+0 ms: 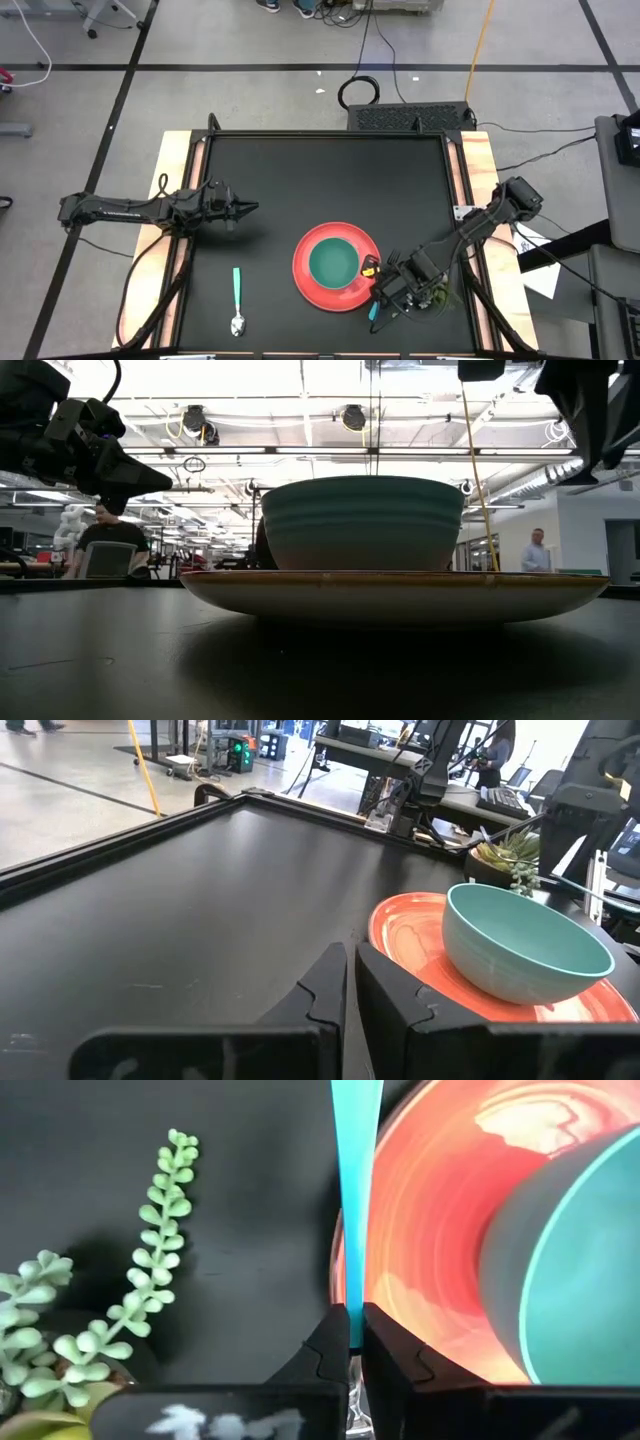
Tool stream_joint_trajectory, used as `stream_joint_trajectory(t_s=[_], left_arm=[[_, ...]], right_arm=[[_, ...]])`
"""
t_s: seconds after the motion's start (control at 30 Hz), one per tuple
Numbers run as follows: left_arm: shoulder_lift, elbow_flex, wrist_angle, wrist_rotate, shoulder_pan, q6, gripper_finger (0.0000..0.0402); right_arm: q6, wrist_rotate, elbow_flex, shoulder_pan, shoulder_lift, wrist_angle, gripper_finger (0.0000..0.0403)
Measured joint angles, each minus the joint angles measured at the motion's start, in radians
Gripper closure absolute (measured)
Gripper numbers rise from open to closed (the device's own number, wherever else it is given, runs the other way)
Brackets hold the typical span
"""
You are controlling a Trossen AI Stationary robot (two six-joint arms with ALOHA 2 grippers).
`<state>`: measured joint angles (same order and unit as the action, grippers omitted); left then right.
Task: Set table place
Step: Put the blue fork on the orange plate to the right of the green bowl
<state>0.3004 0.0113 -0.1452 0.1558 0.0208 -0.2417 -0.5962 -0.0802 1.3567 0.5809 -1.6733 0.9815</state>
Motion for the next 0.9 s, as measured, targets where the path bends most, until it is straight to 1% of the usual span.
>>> stream_joint_trajectory(t_s=[0.23,0.5,0.8,0.9], left_arm=[[0.0,0.0,0.0,0.0,0.0,0.001,0.0371],[0.0,0.0,0.0,0.0,0.0,0.002,0.0371],[0.0,0.0,0.0,0.0,0.0,0.002,0.0371],[0.0,0.0,0.004,0.0,0.0,0.002,0.0371]], right_arm=[[-0.042,0.002,0.0,-0.005,0.0,-0.005,0.0401],[-0.153,0.003,0.0,-0.013,0.0,-0.008,0.04],[-0.295,0.003,-0.008,-0.075,0.0,-0.048,0.0398],[-0.343,0.028,-0.029,-0.087,0.0,-0.078,0.0398]])
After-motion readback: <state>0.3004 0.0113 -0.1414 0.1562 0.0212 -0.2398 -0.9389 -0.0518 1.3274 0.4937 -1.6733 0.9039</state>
